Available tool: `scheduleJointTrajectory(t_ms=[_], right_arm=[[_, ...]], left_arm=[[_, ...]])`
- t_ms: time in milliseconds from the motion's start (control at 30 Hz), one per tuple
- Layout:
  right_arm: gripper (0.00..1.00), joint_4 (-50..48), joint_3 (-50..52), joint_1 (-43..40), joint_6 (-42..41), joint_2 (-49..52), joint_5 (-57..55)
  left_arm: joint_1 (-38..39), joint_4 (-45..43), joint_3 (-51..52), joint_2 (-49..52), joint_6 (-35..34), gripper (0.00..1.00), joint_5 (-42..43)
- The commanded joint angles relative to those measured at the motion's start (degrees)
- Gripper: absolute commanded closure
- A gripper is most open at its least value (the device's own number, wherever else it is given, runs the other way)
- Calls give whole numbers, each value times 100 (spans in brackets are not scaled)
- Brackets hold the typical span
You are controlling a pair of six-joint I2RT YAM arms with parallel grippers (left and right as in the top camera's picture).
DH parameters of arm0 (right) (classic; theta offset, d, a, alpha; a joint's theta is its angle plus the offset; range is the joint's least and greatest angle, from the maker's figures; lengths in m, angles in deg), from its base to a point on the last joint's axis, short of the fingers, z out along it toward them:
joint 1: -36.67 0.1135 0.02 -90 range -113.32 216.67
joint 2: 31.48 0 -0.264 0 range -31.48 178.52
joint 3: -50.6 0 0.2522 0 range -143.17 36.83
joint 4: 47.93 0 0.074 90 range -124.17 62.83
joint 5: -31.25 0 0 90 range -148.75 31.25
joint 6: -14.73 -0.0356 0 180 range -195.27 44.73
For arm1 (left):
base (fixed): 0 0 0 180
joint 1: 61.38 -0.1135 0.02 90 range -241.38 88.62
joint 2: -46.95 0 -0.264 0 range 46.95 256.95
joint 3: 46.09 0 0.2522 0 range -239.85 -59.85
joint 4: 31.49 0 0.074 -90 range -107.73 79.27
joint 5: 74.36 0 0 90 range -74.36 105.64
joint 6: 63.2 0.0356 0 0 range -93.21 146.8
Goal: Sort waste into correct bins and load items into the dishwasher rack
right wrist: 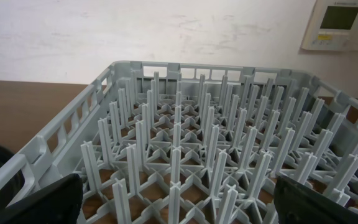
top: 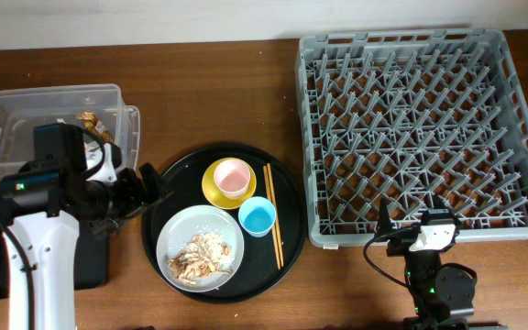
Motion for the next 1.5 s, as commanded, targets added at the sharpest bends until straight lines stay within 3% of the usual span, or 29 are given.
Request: scheduleJointTrajectory(t_ms=[0, 100, 400, 467, 567, 667, 733, 767, 800, 833, 867, 967, 1000, 1067, 1167, 1233, 1300, 1400, 1467], right_arm=[[2, 42, 31, -42, 20, -37, -70], [2, 42, 31, -42, 17, -39, -70], [2, -66, 31, -37, -164, -39, 146], [2, -304, 31, -37, -962, -39, 1270], [2, -304, 31, -37, -4072, -39, 4675], [2, -564, 31, -37, -5890, -39, 4778], [2, -2162, 26, -37, -6920, -39, 4699], [2, -2697, -125, -37, -6975, -37, 4653], [2, -2243, -540, -42, -6830, 39, 4363], [2, -1438, -1043, -42, -6050, 284, 4264], [2, -824, -1510, -42, -5794, 627, 4015], [2, -485, -2712, -39, -4946, 1792, 4315], [2, 116, -3440, -37, -4430, 2459, 4446], [2, 1773, -4863, -35, -3241, 3654, 4376], [2, 4592, -7152, 273, -1797, 5436, 3003], [2, 5661, -8314, 940, -1668, 6411, 2658], [2, 6286, -9224, 2111, -1547, 7329, 1943], [2, 6483, -9486, 3696, -1574, 8203, 597], [2, 6441, -9486, 4503, -1572, 9125, 463]], left_arm=[[-444, -92, -68, -24, -1113, 1, -1934], [-1056, -35, -68, -22, -1307, 1, -1930], [-1078, -28, -68, -22, -1307, 1, -1934], [-1075, -28, -68, -22, -1307, 1, -1934], [-1075, -28, -68, -22, -1305, 1, -1932], [-1075, -28, -68, -22, -1307, 1, -1932], [-1075, -28, -68, -22, -1305, 1, -1934], [-1075, -28, -68, -22, -1305, 1, -1934], [-1075, -28, -68, -24, -1307, 1, -1934], [-1075, -28, -68, -24, -1307, 1, -1934], [-1075, -28, -68, -22, -1307, 1, -1934], [-1075, -28, -68, -22, -1305, 1, -1934], [-1075, -28, -68, -22, -1307, 1, -1934], [-1075, -28, -68, -22, -1305, 1, -1934], [-1075, -28, -68, -22, -1307, 1, -1934], [-1075, -28, -68, -22, -1307, 1, -1932], [-1075, -28, -68, -22, -1305, 1, -1934], [-1075, -28, -68, -22, -1307, 1, -1934], [-1075, -28, -68, -22, -1305, 1, -1934]])
